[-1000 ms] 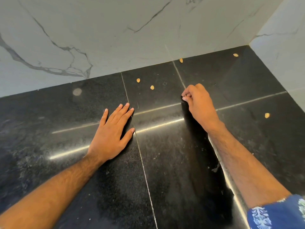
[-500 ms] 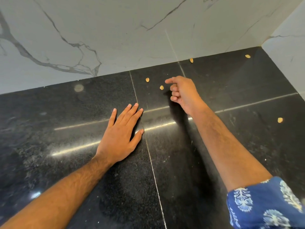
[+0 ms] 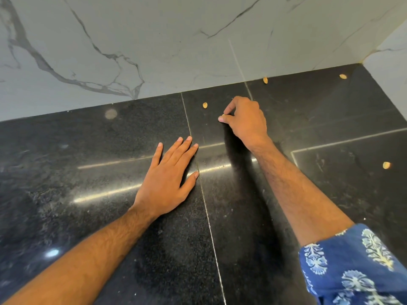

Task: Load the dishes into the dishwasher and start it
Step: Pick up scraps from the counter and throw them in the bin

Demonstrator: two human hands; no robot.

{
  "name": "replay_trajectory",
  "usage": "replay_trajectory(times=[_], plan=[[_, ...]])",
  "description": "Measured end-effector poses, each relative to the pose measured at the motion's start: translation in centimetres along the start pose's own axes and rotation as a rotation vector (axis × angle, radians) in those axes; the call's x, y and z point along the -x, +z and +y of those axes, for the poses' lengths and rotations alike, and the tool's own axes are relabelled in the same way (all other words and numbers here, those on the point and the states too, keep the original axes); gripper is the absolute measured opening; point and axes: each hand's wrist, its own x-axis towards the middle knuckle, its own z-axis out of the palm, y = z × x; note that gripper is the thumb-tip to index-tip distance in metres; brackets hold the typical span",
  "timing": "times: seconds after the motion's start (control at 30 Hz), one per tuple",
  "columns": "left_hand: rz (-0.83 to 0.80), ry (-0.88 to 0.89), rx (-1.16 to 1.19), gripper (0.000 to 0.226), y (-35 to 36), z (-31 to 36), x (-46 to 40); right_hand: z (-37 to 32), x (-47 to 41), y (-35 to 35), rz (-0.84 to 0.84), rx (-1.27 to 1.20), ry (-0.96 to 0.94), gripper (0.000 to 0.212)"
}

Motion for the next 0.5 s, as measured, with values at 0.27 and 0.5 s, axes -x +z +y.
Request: replay_trajectory(times=[0.27,0.5], plan=[[-0.008,-0.004,-0.001,0.065,-0.1,0.1,0.0,-0.5,-1.3,-0.9,-0.285,0.113,-0.074,0.018],[-0.004,-0.008,0.001,0.065,0.0,0.0,0.0,0.4,-0.9,-0.7,-0.118,0.13,-0.245,0.016]])
